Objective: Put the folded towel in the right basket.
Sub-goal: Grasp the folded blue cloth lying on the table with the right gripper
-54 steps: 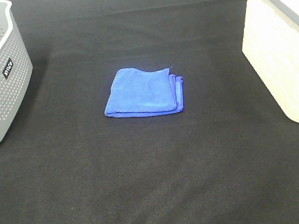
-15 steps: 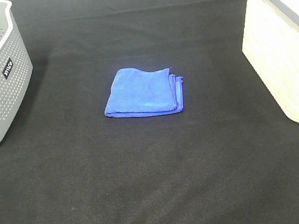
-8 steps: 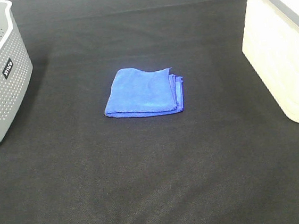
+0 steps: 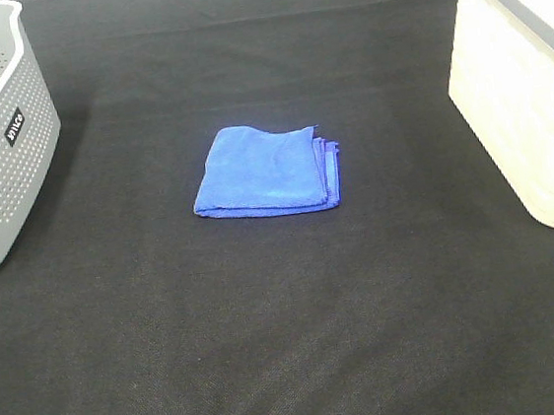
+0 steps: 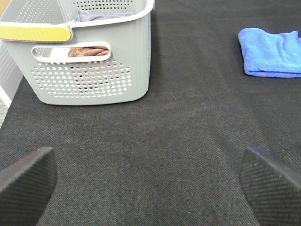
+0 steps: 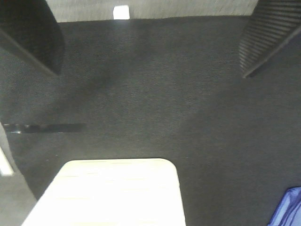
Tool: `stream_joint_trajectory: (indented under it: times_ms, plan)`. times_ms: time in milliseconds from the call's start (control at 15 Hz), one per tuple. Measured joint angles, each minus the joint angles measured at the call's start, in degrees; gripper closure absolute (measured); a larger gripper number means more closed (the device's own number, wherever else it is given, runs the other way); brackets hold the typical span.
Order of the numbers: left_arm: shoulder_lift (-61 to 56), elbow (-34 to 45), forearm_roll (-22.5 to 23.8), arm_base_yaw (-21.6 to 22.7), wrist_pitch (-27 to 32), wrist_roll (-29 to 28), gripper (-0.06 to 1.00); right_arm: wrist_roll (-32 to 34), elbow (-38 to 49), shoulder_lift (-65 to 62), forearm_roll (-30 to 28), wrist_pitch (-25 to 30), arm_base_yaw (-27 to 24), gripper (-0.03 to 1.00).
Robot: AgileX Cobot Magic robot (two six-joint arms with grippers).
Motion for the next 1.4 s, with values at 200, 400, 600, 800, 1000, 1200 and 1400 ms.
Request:
stream_joint_trajectory:
  times_ms: [200,400,600,800,1000,1200,1400]
  plan:
    - [0.00,0.00,0.00,0.00,0.00,0.00,-0.05,0.00,-20.00,24.87,5.21,5.50,0.00,0.01]
    - [0.00,0.00,0.00,0.00,0.00,0.00,-0.05,-0.40,-37.13,41.48,8.25,5.96,0.00,0.01]
    - [0.00,0.00,0.00,0.00,0.00,0.00,-0.05,-1.95,-47.15,51.97,13.12,6.13,0.00,0.01]
    - [0.00,0.00,0.00,0.00,0.00,0.00,-0.05,-2.46,-54.49,64.97,21.54,6.25,1.49,0.01]
    - [0.00,0.00,0.00,0.00,0.00,0.00,-0.05,-1.32,-60.62,81.76,23.55,1.95,11.17,0.01]
    - [0.00,0.00,0.06,0.00,0.00,0.00,-0.05,-1.32,-69.10,97.40,27.67,0.46,15.01,0.01]
    - [0.00,0.00,0.06,0.00,0.00,0.00,-0.05,-1.32,-74.48,106.74,29.11,-0.52,15.24,0.01]
